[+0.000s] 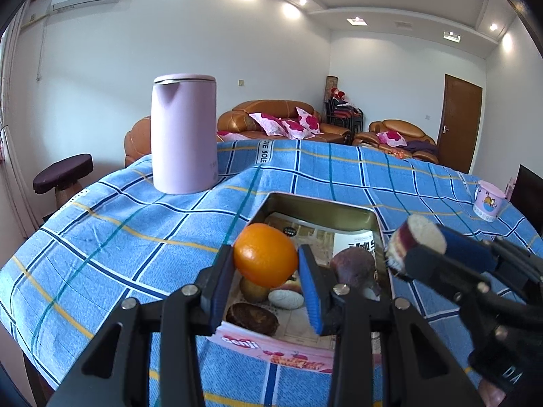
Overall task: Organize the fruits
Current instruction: 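Carry the orange in the left gripper over the tin while the right carries the cake there, then open both grippers over the tin to drop the orange and the cake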
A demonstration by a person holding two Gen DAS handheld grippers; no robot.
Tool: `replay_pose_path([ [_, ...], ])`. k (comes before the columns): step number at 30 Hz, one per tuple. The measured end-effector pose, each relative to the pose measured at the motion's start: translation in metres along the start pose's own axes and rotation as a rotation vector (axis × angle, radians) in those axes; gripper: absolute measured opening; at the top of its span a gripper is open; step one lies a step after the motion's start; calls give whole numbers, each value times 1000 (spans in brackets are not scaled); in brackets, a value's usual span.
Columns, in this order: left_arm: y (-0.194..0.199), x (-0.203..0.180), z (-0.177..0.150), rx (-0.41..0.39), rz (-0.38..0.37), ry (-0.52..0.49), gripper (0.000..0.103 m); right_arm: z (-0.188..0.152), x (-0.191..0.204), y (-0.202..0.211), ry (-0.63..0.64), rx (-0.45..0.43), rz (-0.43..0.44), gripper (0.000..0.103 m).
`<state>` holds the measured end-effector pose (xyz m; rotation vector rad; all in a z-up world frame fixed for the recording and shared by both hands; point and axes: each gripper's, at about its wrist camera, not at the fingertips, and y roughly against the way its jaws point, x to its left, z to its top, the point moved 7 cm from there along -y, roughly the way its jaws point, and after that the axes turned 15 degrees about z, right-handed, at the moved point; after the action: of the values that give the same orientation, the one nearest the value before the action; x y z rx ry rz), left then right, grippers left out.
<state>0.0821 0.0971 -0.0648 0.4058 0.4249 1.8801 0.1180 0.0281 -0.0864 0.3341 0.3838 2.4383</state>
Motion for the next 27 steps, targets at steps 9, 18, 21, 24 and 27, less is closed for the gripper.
replay_pose_path([
  [9,-3,-1,-11,37,-13,-1,41,-11,3,-17,-3,54,11,36],
  [18,-2,1,-15,32,0,-11,41,-19,-2,-25,-28,86,24,36],
  [21,2,2,-12,13,10,-13,42,-22,-1,-28,-31,95,36,36],
  [24,3,4,-11,4,25,-13,45,-24,1,-30,-31,109,49,36],
  [27,3,6,-11,5,27,-5,49,-24,1,-29,-30,104,47,38],
])
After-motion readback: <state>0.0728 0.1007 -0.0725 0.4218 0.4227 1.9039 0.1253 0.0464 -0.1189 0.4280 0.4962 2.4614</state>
